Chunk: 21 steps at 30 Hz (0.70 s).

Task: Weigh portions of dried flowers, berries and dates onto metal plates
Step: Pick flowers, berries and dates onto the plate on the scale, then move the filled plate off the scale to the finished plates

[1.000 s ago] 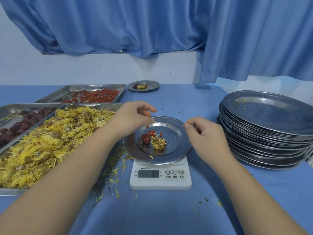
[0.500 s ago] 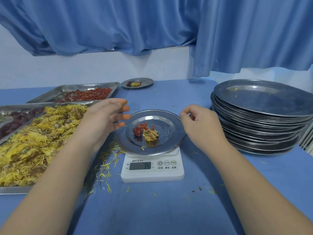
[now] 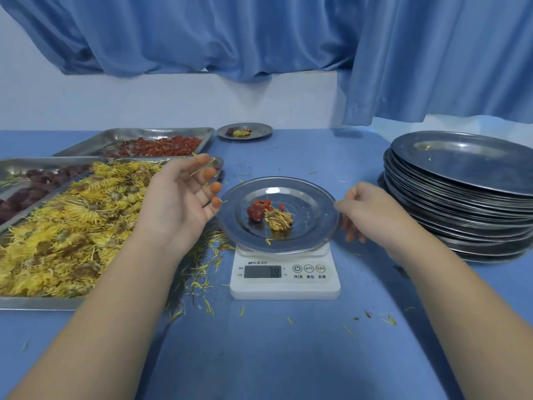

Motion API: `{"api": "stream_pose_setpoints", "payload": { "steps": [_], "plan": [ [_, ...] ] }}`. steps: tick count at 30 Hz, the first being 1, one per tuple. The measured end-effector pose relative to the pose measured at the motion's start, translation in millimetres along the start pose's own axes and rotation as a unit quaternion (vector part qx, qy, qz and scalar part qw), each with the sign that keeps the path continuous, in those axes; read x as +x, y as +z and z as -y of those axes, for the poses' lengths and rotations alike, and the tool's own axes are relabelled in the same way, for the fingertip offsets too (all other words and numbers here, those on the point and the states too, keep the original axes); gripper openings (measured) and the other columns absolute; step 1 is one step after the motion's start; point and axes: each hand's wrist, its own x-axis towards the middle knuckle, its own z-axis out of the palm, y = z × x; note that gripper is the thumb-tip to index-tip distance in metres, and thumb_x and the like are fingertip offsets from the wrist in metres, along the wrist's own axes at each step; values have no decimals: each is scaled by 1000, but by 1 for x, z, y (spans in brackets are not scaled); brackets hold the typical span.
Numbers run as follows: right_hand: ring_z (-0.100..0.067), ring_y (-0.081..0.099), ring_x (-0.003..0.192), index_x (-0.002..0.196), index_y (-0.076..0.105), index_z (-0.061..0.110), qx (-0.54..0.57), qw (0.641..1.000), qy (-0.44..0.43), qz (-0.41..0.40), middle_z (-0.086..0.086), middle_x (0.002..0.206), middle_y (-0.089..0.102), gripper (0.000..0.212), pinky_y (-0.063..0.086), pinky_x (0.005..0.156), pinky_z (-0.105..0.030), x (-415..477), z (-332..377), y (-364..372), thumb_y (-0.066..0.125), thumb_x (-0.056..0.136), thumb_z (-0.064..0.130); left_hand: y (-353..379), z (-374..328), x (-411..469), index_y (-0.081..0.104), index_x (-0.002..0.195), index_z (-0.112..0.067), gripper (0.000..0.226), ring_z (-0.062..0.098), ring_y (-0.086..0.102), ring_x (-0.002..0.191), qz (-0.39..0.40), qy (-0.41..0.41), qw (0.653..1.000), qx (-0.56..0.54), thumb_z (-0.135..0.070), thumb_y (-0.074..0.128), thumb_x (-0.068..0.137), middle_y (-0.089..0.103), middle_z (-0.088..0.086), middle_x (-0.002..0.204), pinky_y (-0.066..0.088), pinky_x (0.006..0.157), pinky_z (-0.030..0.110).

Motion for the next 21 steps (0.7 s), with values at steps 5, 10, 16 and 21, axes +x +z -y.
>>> {"api": "stream_pose_setpoints", "payload": {
  "steps": [5, 10, 16, 21],
  "plan": [
    [-20, 57, 45, 72, 45, 15, 109, 990, 52, 71, -4, 53, 61, 19, 36, 43, -25, -4, 2, -2, 52, 87, 5, -5, -5, -1, 65, 88, -19, 16, 12, 55, 58, -6, -29, 997, -64, -26, 51, 89, 61, -5, 68, 39, 60, 26],
    [-21, 53, 43, 70, 40, 14, 260, 961, 67, 63, -11, 50, 52, 29, 36, 41, -26, -4, 4, 2, 49, 88, -6, -9, -7, -1, 66, 89, -18, 18, 14, 55, 60, 4, -54, 991, -125, -29, 52, 87, 62, -4, 71, 39, 59, 26],
    [-15, 52, 41, 70, 37, 15, 339, 938, 63, 21, -7, 50, 53, 33, 40, 38, -20, 4, 15, 9, 46, 90, -9, -11, -10, 0, 68, 87, -18, 19, 14, 54, 60, -3, -56, 981, -188, -29, 53, 85, 63, -3, 70, 40, 58, 26],
    [-14, 50, 39, 69, 34, 16, 351, 934, 65, -10, -6, 53, 47, 35, 38, 36, -17, 42, 46, 15, 43, 93, -8, -15, -15, -1, 68, 89, -17, 20, 17, 61, 66, -33, -58, 963, -262, -30, 53, 85, 65, -1, 73, 41, 62, 29]
  ]
}}
